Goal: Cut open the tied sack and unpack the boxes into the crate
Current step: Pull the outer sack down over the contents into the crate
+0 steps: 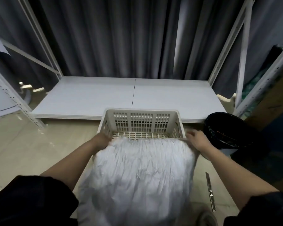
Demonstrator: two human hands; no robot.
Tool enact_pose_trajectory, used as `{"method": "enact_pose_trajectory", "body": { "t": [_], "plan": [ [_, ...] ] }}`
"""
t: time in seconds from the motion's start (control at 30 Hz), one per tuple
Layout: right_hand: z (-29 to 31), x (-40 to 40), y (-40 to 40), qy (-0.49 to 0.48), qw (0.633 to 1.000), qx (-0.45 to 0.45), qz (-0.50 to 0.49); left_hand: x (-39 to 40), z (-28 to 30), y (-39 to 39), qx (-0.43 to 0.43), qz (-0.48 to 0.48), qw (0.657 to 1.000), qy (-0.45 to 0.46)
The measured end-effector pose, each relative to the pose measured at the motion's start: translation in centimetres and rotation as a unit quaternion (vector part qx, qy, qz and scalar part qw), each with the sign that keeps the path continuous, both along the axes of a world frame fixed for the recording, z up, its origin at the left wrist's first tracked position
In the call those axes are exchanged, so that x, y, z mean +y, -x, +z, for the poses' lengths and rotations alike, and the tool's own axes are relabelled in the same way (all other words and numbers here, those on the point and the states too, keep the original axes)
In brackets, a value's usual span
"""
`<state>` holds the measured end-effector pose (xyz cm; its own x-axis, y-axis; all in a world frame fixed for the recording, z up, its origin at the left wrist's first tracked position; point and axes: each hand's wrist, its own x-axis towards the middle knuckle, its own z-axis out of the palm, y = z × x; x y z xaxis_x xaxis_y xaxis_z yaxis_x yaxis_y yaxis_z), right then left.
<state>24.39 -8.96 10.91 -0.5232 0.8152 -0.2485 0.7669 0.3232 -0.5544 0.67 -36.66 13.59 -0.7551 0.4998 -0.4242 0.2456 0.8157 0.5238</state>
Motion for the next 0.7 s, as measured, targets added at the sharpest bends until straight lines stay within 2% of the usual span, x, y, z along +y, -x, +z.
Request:
{"method": "enact_pose_trajectory", "body": {
  "t": [0.07,0.13,0.17,0.23,0.3,0.37,0.4,0.47,0.5,0.57,0.63,0.7],
  "plan": [
    [0.4,-0.2,-0.5,0.044,0.992,0.100,-0.066,0.2,-0.7,1.5,-0.010,0.167,0.982,-0.091],
    [-0.1,-0.8,-2.0,0.044,0.984,0.100,-0.139,0.1,-1.2,2.4,-0.050,0.268,0.941,-0.200],
    [-0.8,-1.2,-3.2,0.070,0.978,0.087,-0.175,0.2,-1.3,2.6,-0.085,0.273,0.931,-0.226],
    [-2.5,-2.9,-6.0,0.207,0.960,0.040,-0.185,0.0,-1.1,1.7,-0.138,0.239,0.933,-0.232],
    [-3.7,-5.8,-8.4,0.363,0.927,-0.065,-0.066,-0.8,-1.1,0.4,-0.134,0.199,0.946,-0.218],
    [-5.1,-8.7,-9.6,0.424,0.899,-0.110,0.024,-2.1,-1.3,-0.8,-0.107,0.169,0.954,-0.221],
    [-6.0,-9.9,-9.7,0.422,0.899,-0.107,0.036,-2.8,-1.3,-1.6,-0.094,0.160,0.958,-0.221],
    [-7.8,-11.9,-8.9,0.383,0.922,-0.046,-0.013,-4.5,-1.9,-3.2,-0.049,0.154,0.965,-0.207],
    [-8.5,-12.4,-8.3,0.327,0.944,-0.020,-0.031,-5.1,-2.3,-4.0,-0.023,0.148,0.969,-0.195],
    [-8.8,-12.9,-7.1,0.175,0.983,-0.056,0.014,-6.8,-3.1,-6.0,0.016,0.132,0.980,-0.145],
    [-7.7,-13.1,-6.2,0.067,0.993,-0.088,0.047,-8.7,-3.8,-8.2,0.014,0.100,0.993,-0.059],
    [-6.0,-13.0,-5.2,0.026,0.997,-0.060,0.033,-10.7,-5.0,-10.1,-0.050,0.040,0.998,0.017]
  ]
}}
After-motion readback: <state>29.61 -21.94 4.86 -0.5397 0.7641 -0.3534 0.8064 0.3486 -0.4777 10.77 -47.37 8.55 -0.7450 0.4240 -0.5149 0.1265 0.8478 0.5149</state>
